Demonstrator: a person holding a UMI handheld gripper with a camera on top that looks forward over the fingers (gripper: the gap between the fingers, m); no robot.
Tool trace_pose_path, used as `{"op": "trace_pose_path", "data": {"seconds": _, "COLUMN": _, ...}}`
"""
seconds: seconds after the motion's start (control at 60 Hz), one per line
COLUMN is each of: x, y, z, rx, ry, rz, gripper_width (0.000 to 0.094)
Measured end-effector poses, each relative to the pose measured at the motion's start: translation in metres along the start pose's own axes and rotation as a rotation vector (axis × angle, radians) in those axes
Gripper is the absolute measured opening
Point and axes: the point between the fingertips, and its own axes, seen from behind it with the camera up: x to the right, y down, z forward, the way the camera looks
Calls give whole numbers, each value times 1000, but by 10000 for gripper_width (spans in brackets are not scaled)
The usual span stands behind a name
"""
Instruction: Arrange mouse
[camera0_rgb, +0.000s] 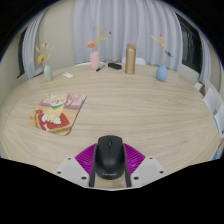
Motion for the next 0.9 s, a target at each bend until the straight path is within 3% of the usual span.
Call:
{"op": "trace_pose_path", "data": {"seconds": 0.233, "x": -55, "y": -131, "z": -20, "rx": 156, "ry": -48, "rz": -1, "gripper_width": 408}}
{"op": "trace_pose_path", "data": {"seconds": 0.4, "x": -138, "y": -201, "z": 8, "rx": 210, "ry": -111, "rz": -5, "gripper_width": 407}}
{"op": "trace_pose_path", "data": {"seconds": 0.6, "x": -225, "y": -173, "z": 83, "rx": 132, "ry": -154, "rz": -54, "gripper_width": 406}}
{"op": "trace_pose_path", "data": {"seconds": 0.817, "x": -236, "y": -122, "z": 119, "rx": 72, "ry": -110, "rz": -87, "gripper_width": 420}}
{"op": "trace_pose_path", "data": {"seconds": 0.9, "x": -237, "y": -117, "z": 122, "rx": 70, "ry": -109, "rz": -77, "gripper_width": 496}}
